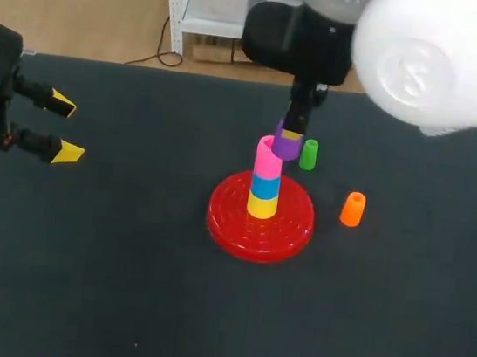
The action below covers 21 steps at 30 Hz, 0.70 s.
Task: Pick up and stack the cylinders on the red base in this order: pink,purple,orange,green
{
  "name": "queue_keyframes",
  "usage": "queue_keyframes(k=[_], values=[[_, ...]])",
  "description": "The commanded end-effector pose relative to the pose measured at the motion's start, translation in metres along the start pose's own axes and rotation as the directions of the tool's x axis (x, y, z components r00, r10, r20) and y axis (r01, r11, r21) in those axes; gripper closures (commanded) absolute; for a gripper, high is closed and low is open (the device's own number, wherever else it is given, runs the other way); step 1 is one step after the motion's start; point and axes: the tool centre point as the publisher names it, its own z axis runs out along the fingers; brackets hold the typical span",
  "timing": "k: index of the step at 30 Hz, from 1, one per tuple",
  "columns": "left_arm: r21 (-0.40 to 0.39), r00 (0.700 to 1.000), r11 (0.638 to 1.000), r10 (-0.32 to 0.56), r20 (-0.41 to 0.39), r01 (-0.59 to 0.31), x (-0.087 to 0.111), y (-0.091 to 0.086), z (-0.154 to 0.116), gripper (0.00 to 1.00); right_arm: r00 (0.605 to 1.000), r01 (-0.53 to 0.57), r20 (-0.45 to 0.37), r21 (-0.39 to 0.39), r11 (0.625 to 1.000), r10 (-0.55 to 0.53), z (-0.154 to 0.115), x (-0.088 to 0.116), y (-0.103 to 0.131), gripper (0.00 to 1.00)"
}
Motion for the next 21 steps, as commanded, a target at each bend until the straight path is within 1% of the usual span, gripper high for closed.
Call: queue_keyframes(k=[1,10,21], values=[[-0.001,1.000,1.000,0.003,0.006,-0.003,0.002,0.000,0.001,0.00,0.999,0.006,-0.048,-0.045,0.999,-0.008,0.011,-0.020,-0.018,1.00],[-0.001,1.000,1.000,0.003,0.006,-0.003,0.002,0.000,0.001,0.00,0.997,0.015,-0.074,-0.057,0.998,-0.019,0.013,-0.025,-0.026,1.00],[-0.001,1.000,1.000,0.003,0.006,-0.003,0.002,0.000,0.001,0.00,0.996,-0.005,-0.092,-0.071,0.997,-0.002,0.027,-0.018,-0.027,1.00]])
